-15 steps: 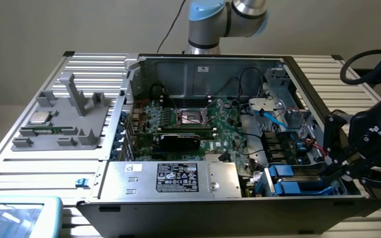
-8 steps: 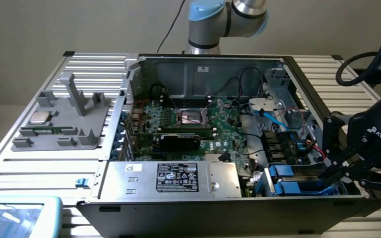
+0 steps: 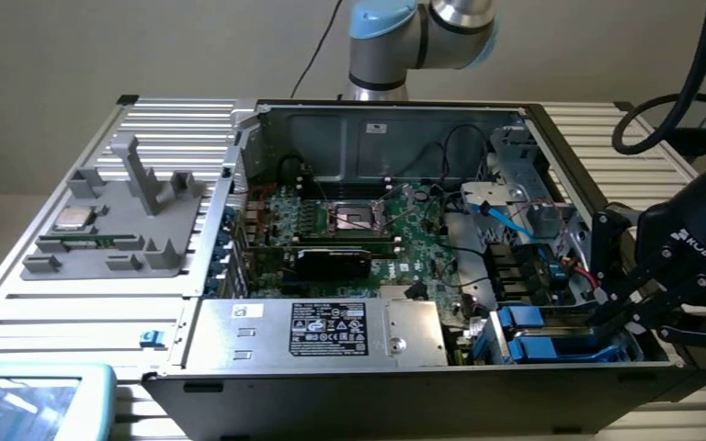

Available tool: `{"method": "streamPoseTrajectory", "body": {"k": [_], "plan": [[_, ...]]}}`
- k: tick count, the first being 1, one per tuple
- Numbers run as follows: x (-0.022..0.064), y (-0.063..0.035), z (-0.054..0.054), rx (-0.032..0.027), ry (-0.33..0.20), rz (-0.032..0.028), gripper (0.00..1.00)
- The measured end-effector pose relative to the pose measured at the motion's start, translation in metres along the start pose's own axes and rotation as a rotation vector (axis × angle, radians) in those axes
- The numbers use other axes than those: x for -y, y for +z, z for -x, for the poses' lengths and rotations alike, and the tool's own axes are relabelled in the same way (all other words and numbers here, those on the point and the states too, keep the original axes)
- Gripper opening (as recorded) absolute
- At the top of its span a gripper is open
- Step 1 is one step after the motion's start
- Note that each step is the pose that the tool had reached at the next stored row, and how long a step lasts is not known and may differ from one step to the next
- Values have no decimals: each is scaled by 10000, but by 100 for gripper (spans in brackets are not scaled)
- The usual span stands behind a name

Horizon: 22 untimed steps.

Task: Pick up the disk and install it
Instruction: 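Insert the first disk wire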

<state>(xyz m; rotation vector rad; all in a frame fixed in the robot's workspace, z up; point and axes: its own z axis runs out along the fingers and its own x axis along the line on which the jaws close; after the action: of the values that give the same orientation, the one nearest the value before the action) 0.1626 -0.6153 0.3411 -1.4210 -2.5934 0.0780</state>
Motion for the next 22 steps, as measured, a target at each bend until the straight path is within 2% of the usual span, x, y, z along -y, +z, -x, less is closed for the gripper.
{"method": "streamPoseTrajectory", "body": {"k": [4,5,6,8,12,13,19,21,22], "plan": [[-14,6,-49,16,4,-10,16],[-20,7,-62,28,6,-18,16],[-26,9,-73,72,15,-46,16],[-31,11,-84,333,77,-211,16],[-41,12,-99,936,210,-593,16],[-43,12,-102,1034,232,-655,16],[-58,10,-127,1065,243,-674,16],[-60,-1,-134,1124,259,-712,16],[-60,-12,-138,1186,273,-751,16]]}}
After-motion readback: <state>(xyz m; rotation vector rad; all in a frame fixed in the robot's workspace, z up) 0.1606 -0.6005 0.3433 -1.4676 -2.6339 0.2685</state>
